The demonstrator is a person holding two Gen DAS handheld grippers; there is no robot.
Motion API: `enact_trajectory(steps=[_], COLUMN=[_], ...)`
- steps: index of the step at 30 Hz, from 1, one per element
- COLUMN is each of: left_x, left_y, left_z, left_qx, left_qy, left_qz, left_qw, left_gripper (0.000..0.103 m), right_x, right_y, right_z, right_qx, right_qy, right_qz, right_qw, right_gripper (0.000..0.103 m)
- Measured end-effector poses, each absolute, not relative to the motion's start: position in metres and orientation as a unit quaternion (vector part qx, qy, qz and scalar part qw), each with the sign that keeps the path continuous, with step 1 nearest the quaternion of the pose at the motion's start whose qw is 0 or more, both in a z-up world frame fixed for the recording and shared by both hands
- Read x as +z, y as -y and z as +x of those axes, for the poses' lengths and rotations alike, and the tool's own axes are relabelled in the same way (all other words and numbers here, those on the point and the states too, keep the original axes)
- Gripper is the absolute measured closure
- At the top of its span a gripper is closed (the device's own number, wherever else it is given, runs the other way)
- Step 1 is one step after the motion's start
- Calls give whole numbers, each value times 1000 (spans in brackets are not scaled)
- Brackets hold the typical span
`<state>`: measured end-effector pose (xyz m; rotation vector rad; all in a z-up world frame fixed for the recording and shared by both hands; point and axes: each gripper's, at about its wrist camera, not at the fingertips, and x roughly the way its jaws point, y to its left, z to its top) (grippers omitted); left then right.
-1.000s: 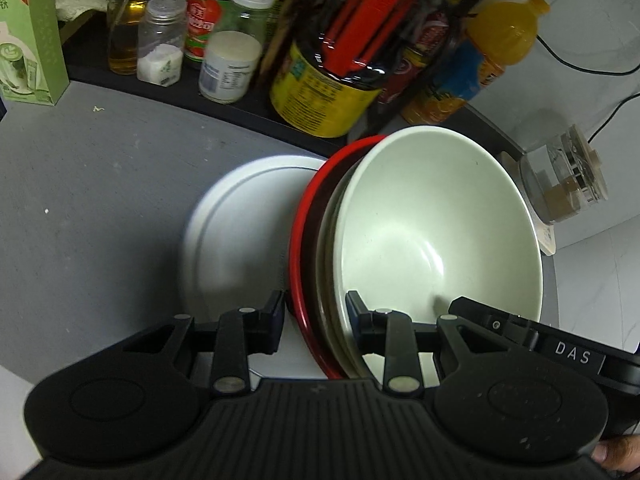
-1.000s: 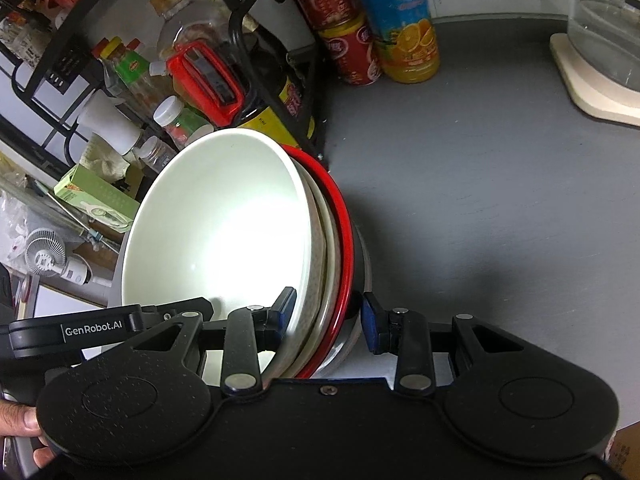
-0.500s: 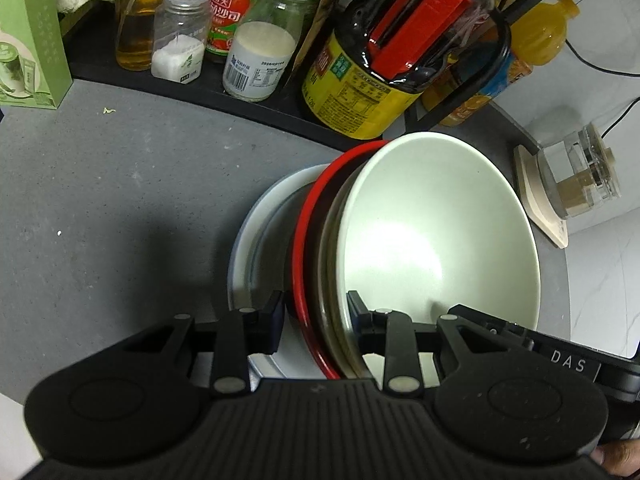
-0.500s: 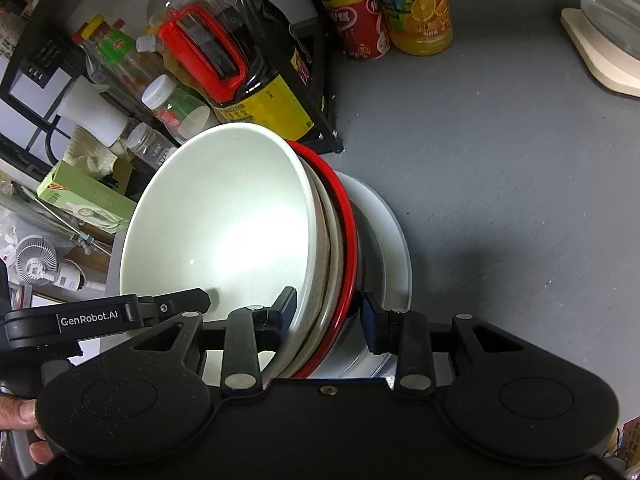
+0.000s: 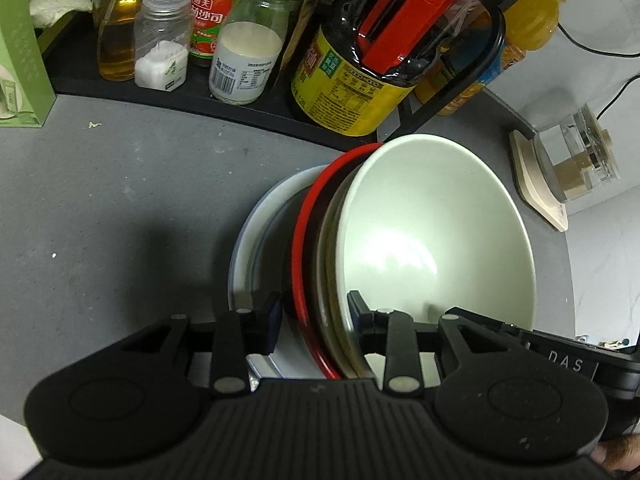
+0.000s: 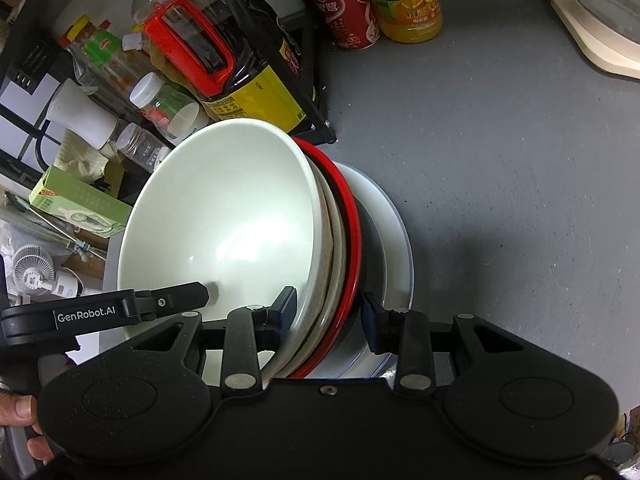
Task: Organize plates and bowls
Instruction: 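Lower the red bowl stack onto the 'BAKERY' plate with both tools, then open both tools and pull them back from the bowl stack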
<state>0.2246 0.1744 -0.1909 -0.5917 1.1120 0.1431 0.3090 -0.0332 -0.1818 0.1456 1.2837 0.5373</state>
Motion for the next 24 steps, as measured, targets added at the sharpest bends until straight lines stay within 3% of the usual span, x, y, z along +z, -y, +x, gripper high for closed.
enact_trajectory(steps=[5,10,16,21,24], left_x=[-189,-187,-181,-177,-174], left_y=[-169,-171,-170,-170,-169], left_z=[226,226,227,227,226], left_qx=[55,55,51,49,50], left_qy=[-520,-519,-518,-515,-511], left_qz=[-247,-249,-228,-226,-222], left_qw=[815,816,823,826,829], left_gripper=[66,39,29,23,20], right_x=[-179,-175,-170,-167,-162], right_y=[31,33,38,46,50], right_z=[308,307,305,303,299], right_qx=[256,251,245,242,242], right_qy=[-586,-585,-583,-582,-572], right_qz=[64,63,62,67,64], right_qw=[766,768,772,774,781], right_gripper=[57,47,31,28,17])
